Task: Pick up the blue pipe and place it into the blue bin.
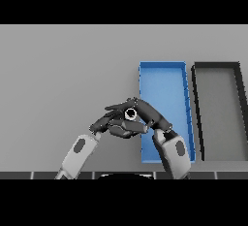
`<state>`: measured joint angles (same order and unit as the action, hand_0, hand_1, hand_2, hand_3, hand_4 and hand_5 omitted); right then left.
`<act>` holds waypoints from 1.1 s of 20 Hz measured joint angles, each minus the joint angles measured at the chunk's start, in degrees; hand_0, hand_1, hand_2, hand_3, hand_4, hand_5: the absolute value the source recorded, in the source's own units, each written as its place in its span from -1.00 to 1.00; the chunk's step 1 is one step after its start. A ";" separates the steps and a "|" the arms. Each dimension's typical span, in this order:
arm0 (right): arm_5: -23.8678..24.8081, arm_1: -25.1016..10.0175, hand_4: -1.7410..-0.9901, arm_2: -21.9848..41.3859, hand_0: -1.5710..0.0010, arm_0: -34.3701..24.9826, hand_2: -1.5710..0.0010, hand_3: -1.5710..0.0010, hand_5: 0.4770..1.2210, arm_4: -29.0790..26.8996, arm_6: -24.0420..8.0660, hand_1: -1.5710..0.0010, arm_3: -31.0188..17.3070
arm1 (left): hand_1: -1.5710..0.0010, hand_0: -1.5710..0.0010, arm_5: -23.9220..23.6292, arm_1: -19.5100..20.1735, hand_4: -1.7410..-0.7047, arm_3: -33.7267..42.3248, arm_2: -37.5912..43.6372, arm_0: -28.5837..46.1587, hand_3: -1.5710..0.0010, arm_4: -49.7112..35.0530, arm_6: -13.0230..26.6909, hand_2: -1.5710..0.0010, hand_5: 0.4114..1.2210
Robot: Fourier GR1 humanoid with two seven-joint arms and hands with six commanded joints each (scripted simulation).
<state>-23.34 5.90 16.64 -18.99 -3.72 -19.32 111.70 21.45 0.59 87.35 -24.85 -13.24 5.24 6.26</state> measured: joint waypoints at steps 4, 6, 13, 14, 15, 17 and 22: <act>2.85 1.02 -0.34 -5.09 -1.00 -6.25 -1.00 -1.00 1.00 -8.57 -9.51 -1.00 2.79 | 0.99 0.99 0.17 0.18 0.49 0.78 -0.74 0.89 0.99 0.13 0.37 0.99 -0.82; 4.50 -0.28 -0.35 -8.59 -1.00 -9.83 -1.00 -1.00 1.00 -12.88 -12.46 -1.00 4.47 | 0.99 0.99 -0.49 0.09 0.51 1.09 -0.68 0.67 1.00 0.61 0.98 0.99 -0.84; 12.58 -9.17 -0.35 -24.83 -1.00 -25.23 -1.00 -1.00 1.00 -17.73 -14.40 -1.00 -0.78 | 1.00 1.00 -0.13 1.37 0.53 3.25 -0.47 1.64 1.00 0.18 -0.44 1.00 -0.86; 11.88 -10.31 -0.35 -25.91 -1.00 -25.62 -1.00 -1.00 1.00 -17.16 -14.50 -1.00 -1.45 | 1.00 1.00 -0.09 1.55 0.53 3.70 -0.77 2.32 1.00 0.29 -0.72 1.00 -0.86; 12.12 -11.50 -0.35 -27.60 -1.00 -26.06 -1.00 -1.00 1.00 -15.69 -14.62 -1.00 -2.90 | 1.00 1.00 -0.16 1.67 0.53 3.96 -0.21 2.00 1.00 -0.20 0.20 1.00 -0.86; 11.94 -12.57 -0.35 -30.20 -1.00 -23.24 -1.00 -1.00 1.00 -13.45 -14.63 -1.00 -3.80 | 1.00 1.00 -0.06 1.80 0.52 4.39 -0.51 2.81 1.00 -0.21 0.51 1.00 -0.85; 11.45 -13.08 -0.36 -33.06 -1.00 -16.80 -1.00 -1.00 1.00 -8.81 -15.61 -1.00 -6.47 | 1.00 1.00 -0.08 2.14 0.54 3.55 0.30 2.06 1.00 -0.33 0.40 1.00 -0.87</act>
<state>-11.89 -7.18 -16.42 -35.79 -12.53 -34.93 105.23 21.37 2.72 90.90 -24.55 -11.19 4.90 6.66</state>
